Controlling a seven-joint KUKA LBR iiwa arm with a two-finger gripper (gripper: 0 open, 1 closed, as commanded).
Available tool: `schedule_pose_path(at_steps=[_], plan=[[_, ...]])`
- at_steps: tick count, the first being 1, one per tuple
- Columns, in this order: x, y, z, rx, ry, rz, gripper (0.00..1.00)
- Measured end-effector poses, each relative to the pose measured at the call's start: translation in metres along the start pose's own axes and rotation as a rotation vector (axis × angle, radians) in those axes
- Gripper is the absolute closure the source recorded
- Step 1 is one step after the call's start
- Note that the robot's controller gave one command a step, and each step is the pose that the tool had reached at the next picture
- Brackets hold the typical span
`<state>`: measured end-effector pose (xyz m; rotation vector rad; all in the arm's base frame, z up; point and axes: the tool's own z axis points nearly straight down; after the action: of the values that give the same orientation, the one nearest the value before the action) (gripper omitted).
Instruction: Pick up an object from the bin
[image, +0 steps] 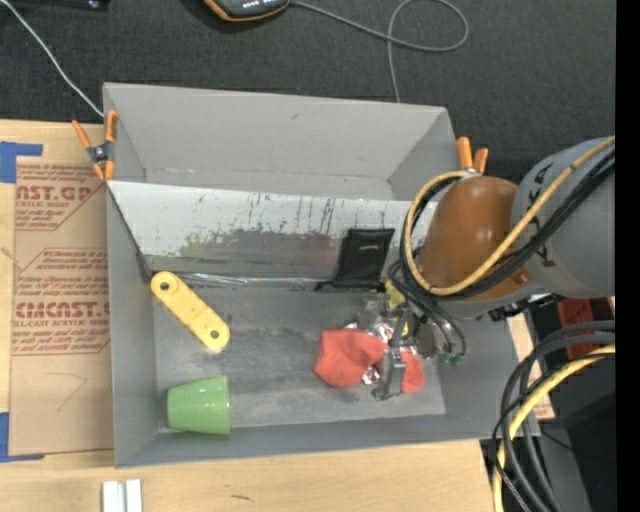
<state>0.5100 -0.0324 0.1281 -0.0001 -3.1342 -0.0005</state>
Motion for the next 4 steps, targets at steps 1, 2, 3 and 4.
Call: schedule_pose_path(at_steps=[1,2,3,4], plan=[[0.0,0.0,-0.002,0.0,-0.001,0.0,0.0],[-0.004,0.024,0.059,-0.001,0.001,-0.132,0.0],[0.005,0.008,0.057,-0.001,-0.001,-0.065,1.0],[0.005,0.008,0.057,-0.001,0.0,-0.065,0.0]])
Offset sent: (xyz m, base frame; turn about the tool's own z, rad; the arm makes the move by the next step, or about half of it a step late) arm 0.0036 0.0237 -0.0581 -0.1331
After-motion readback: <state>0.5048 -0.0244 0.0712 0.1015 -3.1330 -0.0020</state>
